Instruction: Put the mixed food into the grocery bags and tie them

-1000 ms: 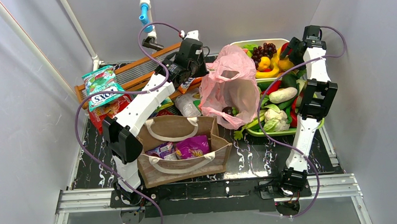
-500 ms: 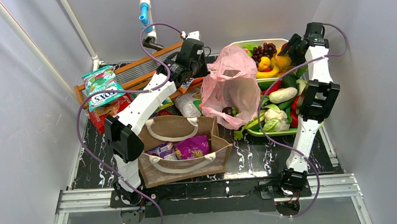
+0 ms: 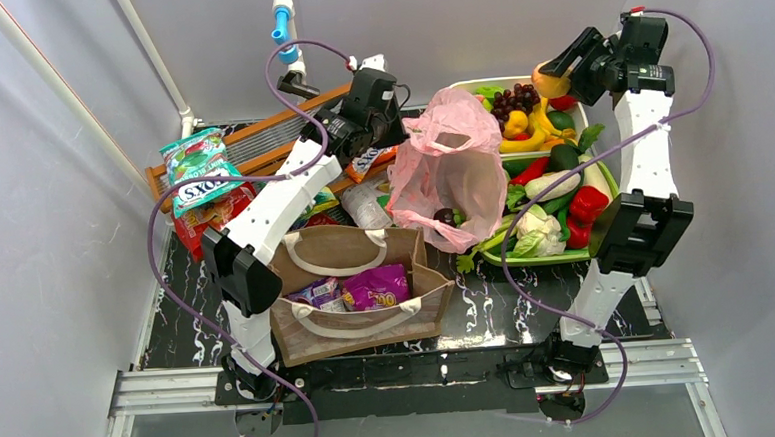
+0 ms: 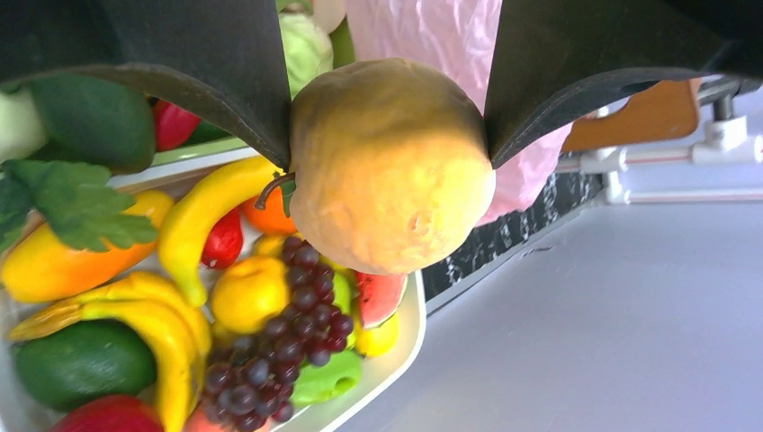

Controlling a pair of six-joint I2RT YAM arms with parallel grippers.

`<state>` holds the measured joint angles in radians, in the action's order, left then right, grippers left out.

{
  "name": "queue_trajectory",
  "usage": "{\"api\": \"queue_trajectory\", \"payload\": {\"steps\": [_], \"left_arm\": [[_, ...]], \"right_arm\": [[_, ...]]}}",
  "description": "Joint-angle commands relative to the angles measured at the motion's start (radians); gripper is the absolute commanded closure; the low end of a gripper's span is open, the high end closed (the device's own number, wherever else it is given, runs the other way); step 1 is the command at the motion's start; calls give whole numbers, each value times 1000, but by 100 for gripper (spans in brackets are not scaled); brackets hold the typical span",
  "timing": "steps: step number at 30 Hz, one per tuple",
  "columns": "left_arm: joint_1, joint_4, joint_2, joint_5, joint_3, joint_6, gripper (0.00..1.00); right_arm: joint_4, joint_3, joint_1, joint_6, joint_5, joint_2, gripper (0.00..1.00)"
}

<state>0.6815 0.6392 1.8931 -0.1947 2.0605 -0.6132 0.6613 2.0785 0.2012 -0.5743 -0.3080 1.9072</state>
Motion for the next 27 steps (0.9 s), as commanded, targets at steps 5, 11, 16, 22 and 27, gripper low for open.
{"api": "queue_trajectory", "payload": {"steps": [5,11,16,22,27], "left_arm": [[-7,64,-8,-40,86,-10,100],[-7,65,4,-53,139,-29,100],[-7,66,0,-49,140,-76,100],[-7,58,-9,-60,125,-110,100],[-7,52,-3,-64,110,-132,100]], "right_arm": [[-36,-103,-10,-19,-138,-162,55],[-55,-193,-15,-16,-169,-321,55],[-63,-263,-32,-23,-195,-441,54],[-73,-297,-38,-62,-195,-577,53],[-90,-335,-91,-95,-209,-674,53]]}}
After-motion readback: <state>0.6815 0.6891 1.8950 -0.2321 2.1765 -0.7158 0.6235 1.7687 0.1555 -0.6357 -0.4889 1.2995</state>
